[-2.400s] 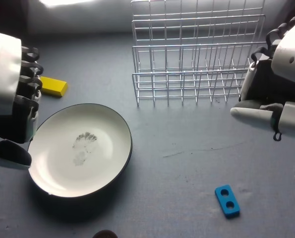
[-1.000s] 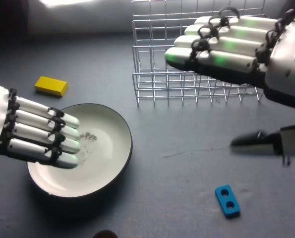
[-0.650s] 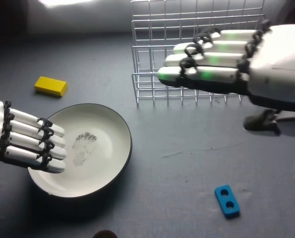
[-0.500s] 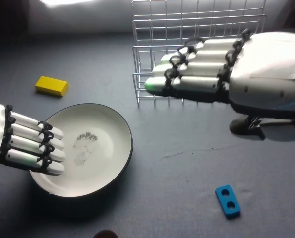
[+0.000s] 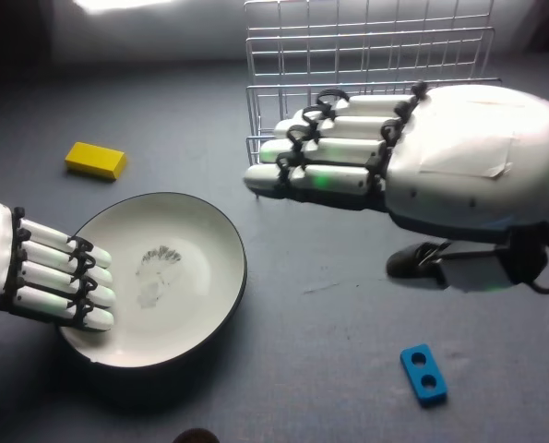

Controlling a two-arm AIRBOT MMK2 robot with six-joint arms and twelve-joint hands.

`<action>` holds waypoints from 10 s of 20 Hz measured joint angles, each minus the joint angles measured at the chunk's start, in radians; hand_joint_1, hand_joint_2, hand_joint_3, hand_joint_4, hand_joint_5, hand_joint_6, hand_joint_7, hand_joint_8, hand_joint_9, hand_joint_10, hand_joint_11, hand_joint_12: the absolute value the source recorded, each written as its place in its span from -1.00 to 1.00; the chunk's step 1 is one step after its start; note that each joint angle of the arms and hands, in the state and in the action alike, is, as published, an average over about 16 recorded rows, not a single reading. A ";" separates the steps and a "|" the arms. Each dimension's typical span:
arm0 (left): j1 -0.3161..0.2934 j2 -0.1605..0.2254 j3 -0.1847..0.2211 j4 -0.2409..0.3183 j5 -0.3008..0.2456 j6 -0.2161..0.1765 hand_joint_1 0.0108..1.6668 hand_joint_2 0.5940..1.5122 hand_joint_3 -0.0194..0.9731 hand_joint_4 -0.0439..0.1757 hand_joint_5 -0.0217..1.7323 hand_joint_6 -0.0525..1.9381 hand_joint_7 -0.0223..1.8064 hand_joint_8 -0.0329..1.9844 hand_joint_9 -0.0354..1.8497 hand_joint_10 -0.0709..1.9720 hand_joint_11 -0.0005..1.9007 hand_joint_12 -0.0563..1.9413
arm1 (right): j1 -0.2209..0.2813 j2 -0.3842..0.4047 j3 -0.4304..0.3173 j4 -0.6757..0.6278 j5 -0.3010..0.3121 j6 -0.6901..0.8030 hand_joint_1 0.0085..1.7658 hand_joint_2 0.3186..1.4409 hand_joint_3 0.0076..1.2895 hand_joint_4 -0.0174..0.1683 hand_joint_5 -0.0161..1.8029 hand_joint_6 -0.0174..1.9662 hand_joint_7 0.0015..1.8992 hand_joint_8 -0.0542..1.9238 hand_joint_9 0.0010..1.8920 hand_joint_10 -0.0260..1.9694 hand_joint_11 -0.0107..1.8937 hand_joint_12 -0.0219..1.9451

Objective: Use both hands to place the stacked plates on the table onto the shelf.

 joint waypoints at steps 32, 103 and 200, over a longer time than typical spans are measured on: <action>-0.028 -0.067 -0.087 -0.022 0.087 0.006 -0.99 -0.01 -0.93 -0.66 -0.98 -0.96 -0.99 -0.99 -0.94 -0.91 -0.98 -0.93 | 0.038 -0.248 0.123 0.039 -0.182 -0.176 0.27 0.36 -0.99 -0.79 -0.97 -0.96 -0.99 -0.94 -0.99 -0.97 -0.97 -0.87; -0.269 0.132 -0.056 0.067 0.022 -0.223 -0.99 0.00 -0.93 -0.56 -0.95 -0.93 -0.96 -0.97 -0.94 -0.92 -0.98 -0.92 | 0.130 -0.425 0.255 0.098 -0.239 -0.184 0.37 0.15 -0.99 -0.58 0.08 -0.02 0.06 -0.17 0.25 -0.92 -0.24 0.09; -0.199 0.043 0.035 0.139 0.027 -0.246 -1.00 -0.01 -0.93 -0.60 -0.95 -0.93 -0.96 -0.97 -0.94 -0.92 -0.99 -0.93 | 0.370 -0.219 0.422 0.931 -0.199 -0.088 0.40 0.21 -0.99 -0.89 0.10 -0.21 0.19 -0.13 0.39 -0.84 -0.13 0.09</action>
